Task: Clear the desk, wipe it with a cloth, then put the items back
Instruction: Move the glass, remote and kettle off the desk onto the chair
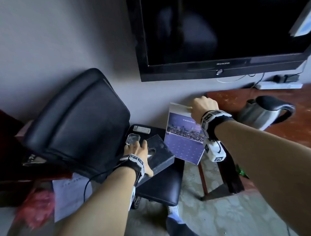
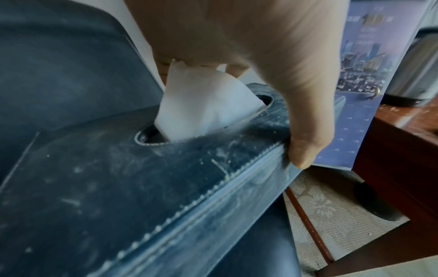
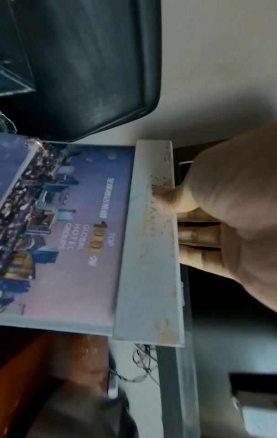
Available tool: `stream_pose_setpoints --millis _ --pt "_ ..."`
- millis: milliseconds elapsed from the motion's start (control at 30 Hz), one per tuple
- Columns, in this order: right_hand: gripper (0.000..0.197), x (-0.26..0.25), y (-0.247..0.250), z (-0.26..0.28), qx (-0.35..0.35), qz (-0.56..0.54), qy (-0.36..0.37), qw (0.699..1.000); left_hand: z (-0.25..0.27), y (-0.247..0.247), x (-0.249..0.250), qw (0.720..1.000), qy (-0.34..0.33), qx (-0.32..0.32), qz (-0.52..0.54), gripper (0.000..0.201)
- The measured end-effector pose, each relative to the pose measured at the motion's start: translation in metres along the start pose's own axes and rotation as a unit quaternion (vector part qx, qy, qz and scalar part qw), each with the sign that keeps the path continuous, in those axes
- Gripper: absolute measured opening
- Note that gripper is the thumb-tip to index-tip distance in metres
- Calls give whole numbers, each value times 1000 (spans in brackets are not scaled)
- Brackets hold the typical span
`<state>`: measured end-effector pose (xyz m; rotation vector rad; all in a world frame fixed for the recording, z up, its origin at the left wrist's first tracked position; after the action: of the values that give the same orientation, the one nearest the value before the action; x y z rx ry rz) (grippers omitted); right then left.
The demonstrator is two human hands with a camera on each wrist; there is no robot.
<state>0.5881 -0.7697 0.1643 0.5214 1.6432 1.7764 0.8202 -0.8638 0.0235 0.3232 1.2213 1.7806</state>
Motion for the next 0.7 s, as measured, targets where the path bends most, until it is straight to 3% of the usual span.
stream_pose_setpoints --millis 300,700 --pt "20 -23 -107 -118 -98 27 45 994 -95 -59 -4 998 -8 -61 22 137" --pt "31 -68 -216 -205 -114 8 113 987 -166 -131 -20 994 -8 -109 32 137"
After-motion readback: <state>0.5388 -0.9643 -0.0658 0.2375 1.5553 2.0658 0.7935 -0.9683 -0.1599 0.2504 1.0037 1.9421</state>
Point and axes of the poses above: each hand's wrist, its own z-axis away from the middle knuckle, its own y-axis out of the back of the hand, x = y × z, the point moved 8 cm from there along -z, towards the middle knuckle, and after that the axes turned 8 degrees about -z, right-handed, at the moved point
